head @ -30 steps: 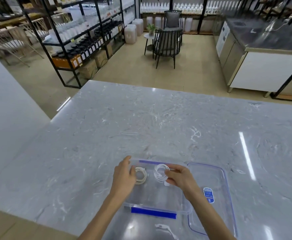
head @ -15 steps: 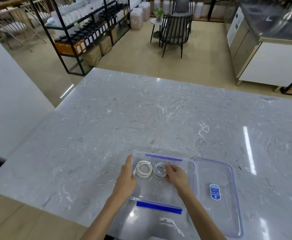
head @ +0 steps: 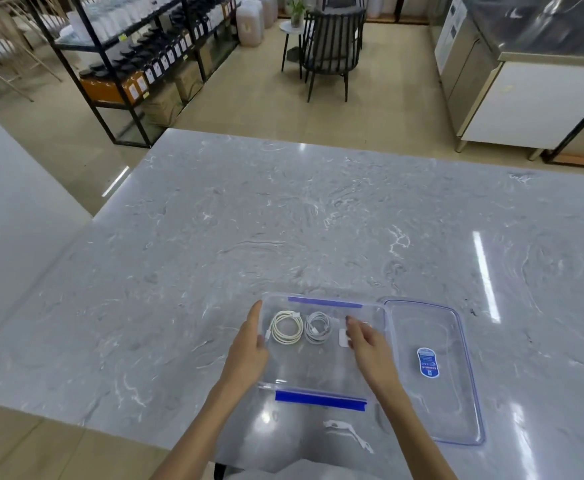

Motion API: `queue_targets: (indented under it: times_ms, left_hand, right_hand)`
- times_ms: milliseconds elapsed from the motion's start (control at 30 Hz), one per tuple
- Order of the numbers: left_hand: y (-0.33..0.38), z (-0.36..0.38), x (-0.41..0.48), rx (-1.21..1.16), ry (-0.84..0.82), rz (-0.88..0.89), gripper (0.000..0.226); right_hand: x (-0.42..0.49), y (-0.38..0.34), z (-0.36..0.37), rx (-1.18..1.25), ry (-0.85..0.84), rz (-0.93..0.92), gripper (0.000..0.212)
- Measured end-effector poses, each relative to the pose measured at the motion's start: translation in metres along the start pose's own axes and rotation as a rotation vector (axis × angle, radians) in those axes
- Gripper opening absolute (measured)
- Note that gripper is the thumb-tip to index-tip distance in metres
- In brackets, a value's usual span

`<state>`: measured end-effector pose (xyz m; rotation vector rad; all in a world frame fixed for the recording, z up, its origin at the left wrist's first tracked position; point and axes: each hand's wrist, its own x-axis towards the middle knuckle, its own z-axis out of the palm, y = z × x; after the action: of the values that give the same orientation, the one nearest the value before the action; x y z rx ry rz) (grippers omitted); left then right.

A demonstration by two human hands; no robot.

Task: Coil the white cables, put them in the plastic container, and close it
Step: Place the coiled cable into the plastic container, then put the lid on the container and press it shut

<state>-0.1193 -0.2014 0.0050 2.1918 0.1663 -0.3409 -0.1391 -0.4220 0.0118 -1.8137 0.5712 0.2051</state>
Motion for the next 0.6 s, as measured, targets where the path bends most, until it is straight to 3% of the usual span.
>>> queue_targets:
  times_ms: [67,100,233,467,533,600]
  left_hand:
    - [-0.002,0.0,0.002,-0.012,-0.002,0.005,0.067]
    - [-0.002,0.0,0.003,-0.008,-0.004,0.006,0.067]
    - [-0.004,0.002,0.007,0.054,0.002,0.018,0.068]
    - [-0.001,0.0,0.013,0.14,-0.036,0.025,0.066]
    - [0.012,0.001,0.015,0.227,-0.006,0.004,0.062]
    - [0.037,0.009,0.019,0.348,0.108,0.091,0.057]
  right_hand:
    - [-0.018,0.009,-0.018,-0.126,0.222,-0.206,0.044]
    - [-0.025,0.014,-0.026,-0.153,0.275,-0.22,0.053]
    - [-0.037,0.028,-0.04,0.017,0.06,0.057,0.069]
    - [-0.039,0.035,-0.049,0.07,-0.057,0.082,0.066]
    - [-0.04,0.036,-0.058,0.121,-0.03,0.069,0.061]
    - [-0.046,0.038,-0.07,0.155,0.118,0.027,0.047]
